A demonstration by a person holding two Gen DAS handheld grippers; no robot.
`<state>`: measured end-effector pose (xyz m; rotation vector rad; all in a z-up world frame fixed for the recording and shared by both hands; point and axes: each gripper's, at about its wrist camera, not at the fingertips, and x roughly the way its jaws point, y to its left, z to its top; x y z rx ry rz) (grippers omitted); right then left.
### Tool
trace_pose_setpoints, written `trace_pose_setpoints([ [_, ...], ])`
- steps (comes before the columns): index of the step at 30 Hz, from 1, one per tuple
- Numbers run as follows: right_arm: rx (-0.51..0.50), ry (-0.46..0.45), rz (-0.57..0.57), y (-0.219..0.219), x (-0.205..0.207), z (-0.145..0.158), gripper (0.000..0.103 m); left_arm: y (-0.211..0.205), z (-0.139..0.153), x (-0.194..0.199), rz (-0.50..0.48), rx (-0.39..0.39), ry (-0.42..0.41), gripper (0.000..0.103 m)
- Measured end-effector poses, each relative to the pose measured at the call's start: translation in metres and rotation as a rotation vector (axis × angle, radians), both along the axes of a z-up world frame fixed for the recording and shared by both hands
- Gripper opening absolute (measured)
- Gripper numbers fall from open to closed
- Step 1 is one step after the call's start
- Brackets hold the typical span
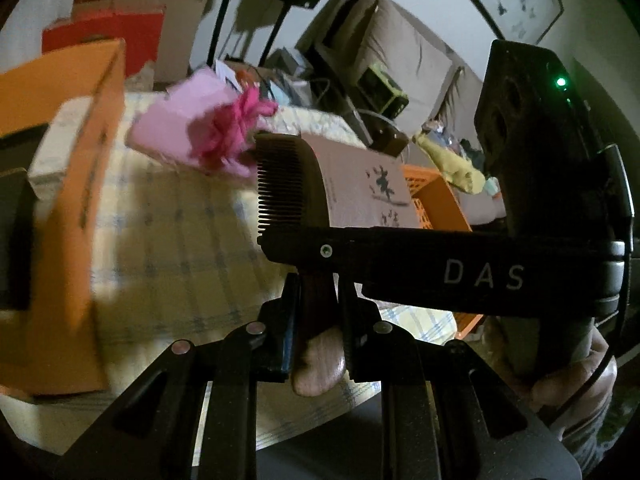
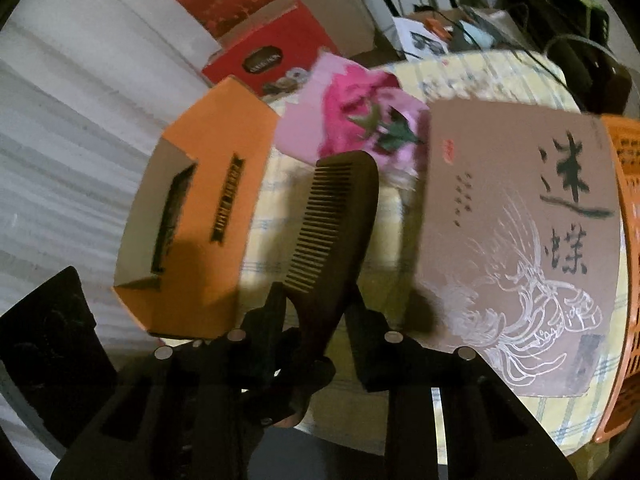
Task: Organize objects
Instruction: 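Carry the light wooden comb with the right tool to the orange box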
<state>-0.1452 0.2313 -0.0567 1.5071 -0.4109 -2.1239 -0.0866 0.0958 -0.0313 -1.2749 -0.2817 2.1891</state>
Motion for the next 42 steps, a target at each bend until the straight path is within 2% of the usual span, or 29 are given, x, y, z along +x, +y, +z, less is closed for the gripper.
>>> trace_pose_setpoints([
  [4, 0.0, 0.033, 0.039, -0.02, -0.002, 0.023, 0.03, -0.022, 0.019, -0.002, 0.034, -0.003, 0.028, 0.018],
  [12, 0.034, 0.095, 0.158, -0.094, -0.009, 0.059, 0.03, -0.083, 0.039, -0.014, 0.128, -0.008, 0.03, 0.018],
  [19, -0.025, 0.072, 0.225, -0.16, -0.026, 0.069, 0.03, -0.143, 0.045, -0.032, 0.205, 0.008, 0.012, 0.017],
  [23, -0.068, 0.027, 0.245, -0.194, -0.041, 0.066, 0.03, -0.175, 0.037, -0.047, 0.237, 0.02, -0.021, 0.017],
  [30, -0.044, -0.014, 0.28, -0.243, -0.061, 0.041, 0.03, -0.205, 0.012, -0.071, 0.266, -0.023, -0.072, 0.017],
  [42, -0.015, -0.08, 0.268, -0.266, -0.08, 0.002, 0.03, -0.216, -0.029, -0.096, 0.249, -0.073, -0.161, 0.017],
])
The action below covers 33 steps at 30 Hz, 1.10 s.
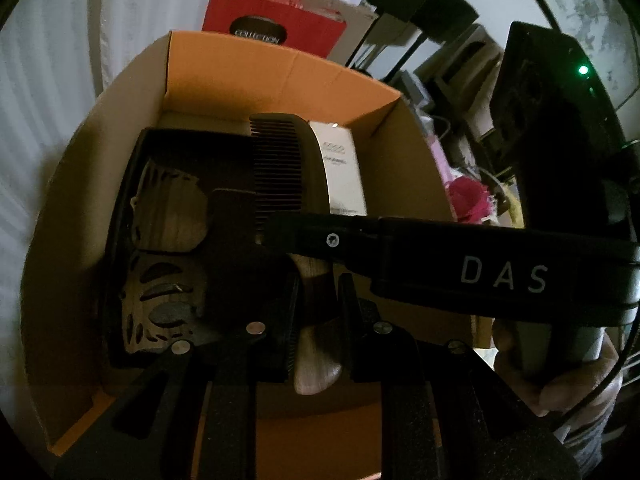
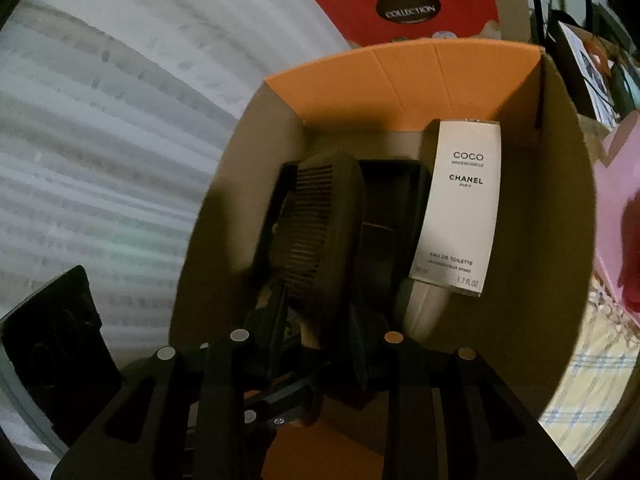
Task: Organize objects
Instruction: 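Carry the light wooden comb with the right tool to the orange box, then lower the light wooden comb into the black tray and open the right tool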
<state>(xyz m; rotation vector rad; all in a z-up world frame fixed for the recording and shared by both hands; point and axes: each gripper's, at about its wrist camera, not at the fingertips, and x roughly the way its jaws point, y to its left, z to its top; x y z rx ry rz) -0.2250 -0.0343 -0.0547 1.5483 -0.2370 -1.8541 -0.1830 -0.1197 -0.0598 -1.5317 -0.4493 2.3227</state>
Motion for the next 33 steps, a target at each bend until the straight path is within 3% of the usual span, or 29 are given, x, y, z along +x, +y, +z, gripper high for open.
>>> trace_pose_setpoints([
  [16, 0.097, 0.014, 0.005, -0.002, -0.002, -0.016, 0.03, -0.006, -0.034, -0.017, 0.03, -0.021, -0.124, 0.02],
  [24, 0.087, 0.109, -0.008, 0.015, 0.004, 0.019, 0.035, -0.014, -0.017, -0.011, 0.065, 0.019, -0.078, 0.037],
  [28, 0.076, 0.164, -0.02, 0.032, 0.01, 0.041, 0.037, -0.011, -0.007, -0.005, 0.039, -0.023, -0.055, 0.035],
  [33, 0.053, 0.188, -0.025, 0.046, 0.019, 0.054, 0.041, 0.004, -0.015, -0.009, -0.03, -0.088, -0.12, 0.033],
])
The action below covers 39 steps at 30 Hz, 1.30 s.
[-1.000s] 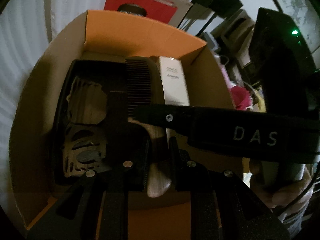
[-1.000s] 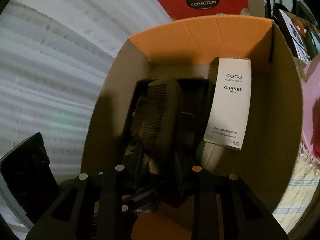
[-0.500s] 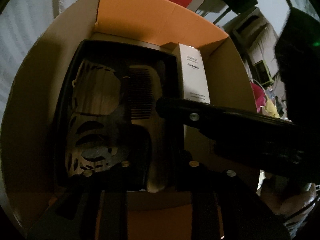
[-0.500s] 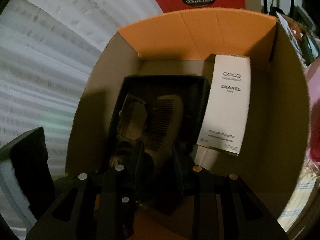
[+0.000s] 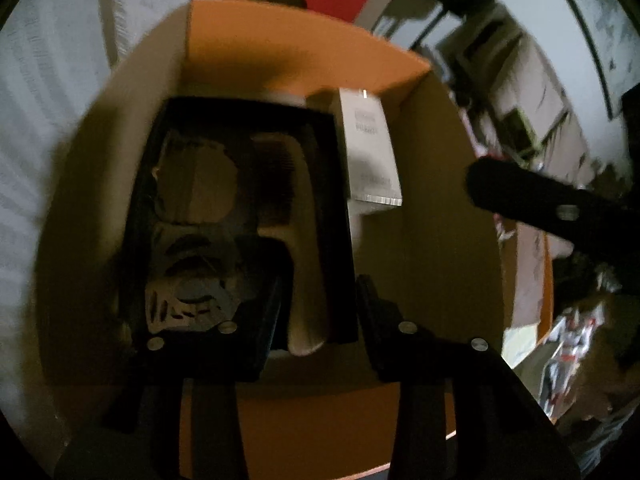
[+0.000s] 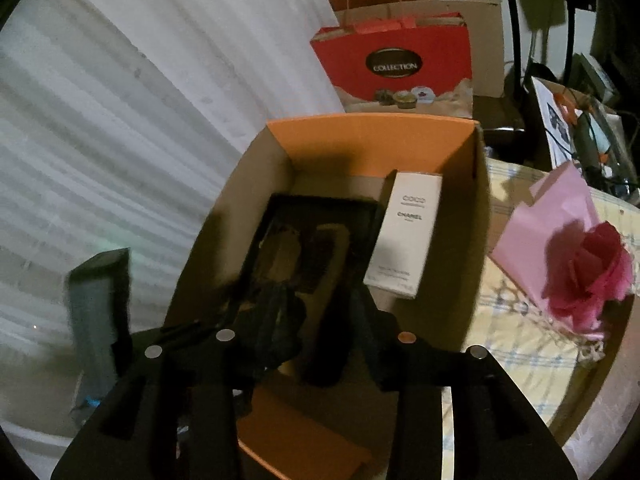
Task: Organize objects
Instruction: 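Lower the light wooden comb into the black tray and open the right tool, then move both tools back over the table to the brown calligraphy cardboard sheet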
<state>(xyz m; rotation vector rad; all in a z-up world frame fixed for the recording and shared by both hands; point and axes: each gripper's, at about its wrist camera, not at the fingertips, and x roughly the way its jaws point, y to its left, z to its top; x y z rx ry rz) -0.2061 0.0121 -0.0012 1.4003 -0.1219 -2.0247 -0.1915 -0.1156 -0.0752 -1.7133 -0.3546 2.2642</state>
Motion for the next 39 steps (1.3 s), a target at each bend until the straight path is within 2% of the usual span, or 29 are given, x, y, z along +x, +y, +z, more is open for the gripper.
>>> trace_pose_setpoints([
  [7, 0.006, 0.022, 0.006, 0.02, 0.013, 0.005, 0.042, 0.019, -0.013, -0.012, -0.043, -0.089, -0.065, 0.033],
  [9, 0.007, 0.022, 0.002, 0.024, 0.015, 0.003, 0.042, 0.023, -0.017, -0.016, -0.052, -0.13, -0.076, 0.026],
  [12, -0.003, 0.024, -0.014, 0.037, 0.017, 0.003, 0.042, 0.026, -0.02, -0.022, -0.053, -0.187, -0.079, 0.021],
  [20, -0.021, 0.031, -0.059, 0.071, 0.018, 0.005, 0.042, 0.031, -0.013, -0.026, -0.052, -0.207, -0.068, 0.018],
  [22, -0.017, 0.043, -0.075, 0.08, 0.019, 0.007, 0.043, 0.029, -0.01, -0.021, -0.031, -0.186, -0.069, 0.023],
  [24, -0.01, 0.058, -0.093, 0.092, 0.019, 0.01, 0.044, 0.023, -0.003, -0.016, 0.003, -0.134, -0.058, 0.043],
  [28, 0.002, 0.079, -0.129, 0.115, 0.02, 0.012, 0.049, 0.015, 0.016, 0.002, 0.05, -0.051, -0.002, 0.056],
  [33, 0.033, 0.106, -0.185, 0.148, 0.019, 0.011, 0.051, 0.015, 0.039, 0.023, 0.08, 0.032, 0.053, 0.079],
  [36, 0.06, 0.129, -0.218, 0.168, 0.02, 0.011, 0.056, 0.021, 0.05, 0.03, 0.079, 0.064, 0.093, 0.086],
  [39, 0.071, 0.141, -0.239, 0.185, 0.021, 0.011, 0.06, 0.02, 0.063, 0.031, 0.068, 0.054, 0.13, 0.088],
])
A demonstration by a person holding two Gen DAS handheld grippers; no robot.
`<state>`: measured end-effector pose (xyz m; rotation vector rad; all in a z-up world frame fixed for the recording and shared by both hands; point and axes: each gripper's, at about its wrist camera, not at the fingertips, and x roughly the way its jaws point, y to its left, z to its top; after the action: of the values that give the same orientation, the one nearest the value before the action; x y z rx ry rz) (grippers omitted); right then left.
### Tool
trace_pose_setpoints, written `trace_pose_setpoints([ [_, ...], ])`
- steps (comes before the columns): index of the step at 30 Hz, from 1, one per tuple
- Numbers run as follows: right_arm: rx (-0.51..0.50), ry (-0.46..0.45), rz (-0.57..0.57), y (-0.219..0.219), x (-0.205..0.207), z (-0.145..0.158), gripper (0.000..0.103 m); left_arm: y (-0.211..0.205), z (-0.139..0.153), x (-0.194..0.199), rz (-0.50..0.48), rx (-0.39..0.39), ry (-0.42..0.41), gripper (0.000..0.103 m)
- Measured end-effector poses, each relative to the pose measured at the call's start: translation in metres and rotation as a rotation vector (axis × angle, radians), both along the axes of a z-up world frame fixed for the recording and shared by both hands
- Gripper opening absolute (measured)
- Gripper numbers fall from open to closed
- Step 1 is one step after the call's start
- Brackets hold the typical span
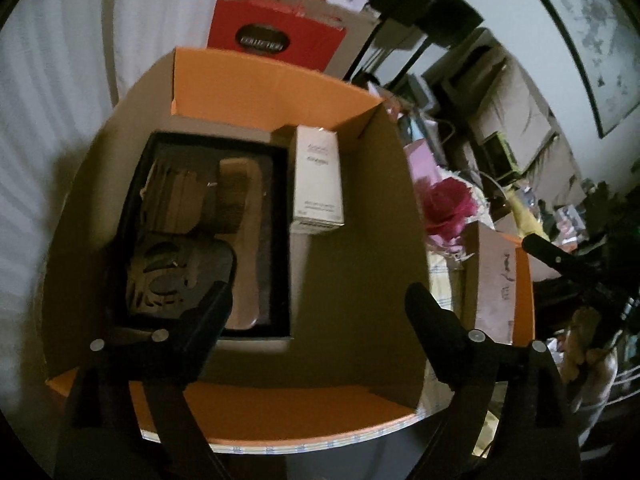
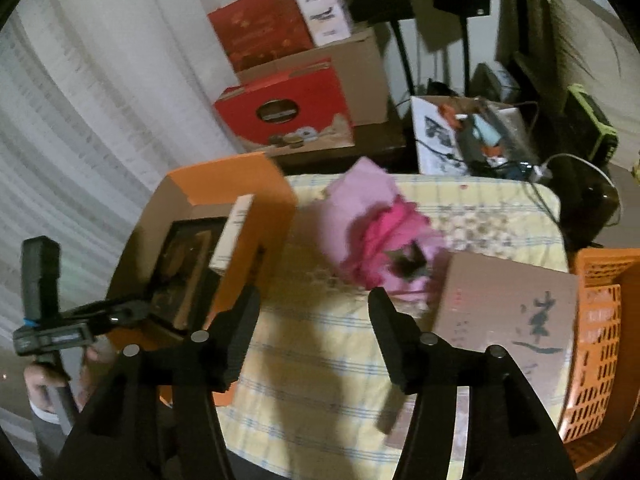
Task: Organize objects
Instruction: 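Move both tools back over the table to the brown calligraphy cardboard sheet, then grasp the brown calligraphy cardboard sheet edge with the left tool and lift it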
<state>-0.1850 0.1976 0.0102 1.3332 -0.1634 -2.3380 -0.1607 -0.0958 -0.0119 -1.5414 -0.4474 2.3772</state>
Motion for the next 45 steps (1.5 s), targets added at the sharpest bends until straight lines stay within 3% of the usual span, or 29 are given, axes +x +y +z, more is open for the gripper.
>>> trace_pose_setpoints([
  [4, 0.036, 0.027, -0.031, 0.024, 0.003, 0.001, 0.074, 0.013, 0.013, 0.01, -0.017, 0.0, 0.036, 0.09],
  [10, 0.082, 0.046, -0.096, 0.066, 0.01, 0.0, 0.079, 0.05, 0.019, 0.024, -0.063, 0.017, 0.068, 0.092],
  [20, 0.163, 0.023, -0.217, 0.138, 0.026, -0.023, 0.079, 0.128, 0.01, 0.037, -0.163, 0.022, 0.078, 0.092],
  [30, 0.188, -0.022, -0.276, 0.173, 0.031, -0.051, 0.079, 0.197, -0.006, 0.039, -0.24, -0.022, 0.101, 0.091],
  [42, 0.16, -0.08, -0.289, 0.192, 0.031, -0.085, 0.079, 0.257, -0.045, 0.022, -0.288, -0.045, 0.028, 0.075],
  [45, 0.145, -0.095, -0.277, 0.19, 0.029, -0.091, 0.074, 0.264, -0.053, 0.017, -0.282, -0.042, 0.008, 0.07],
])
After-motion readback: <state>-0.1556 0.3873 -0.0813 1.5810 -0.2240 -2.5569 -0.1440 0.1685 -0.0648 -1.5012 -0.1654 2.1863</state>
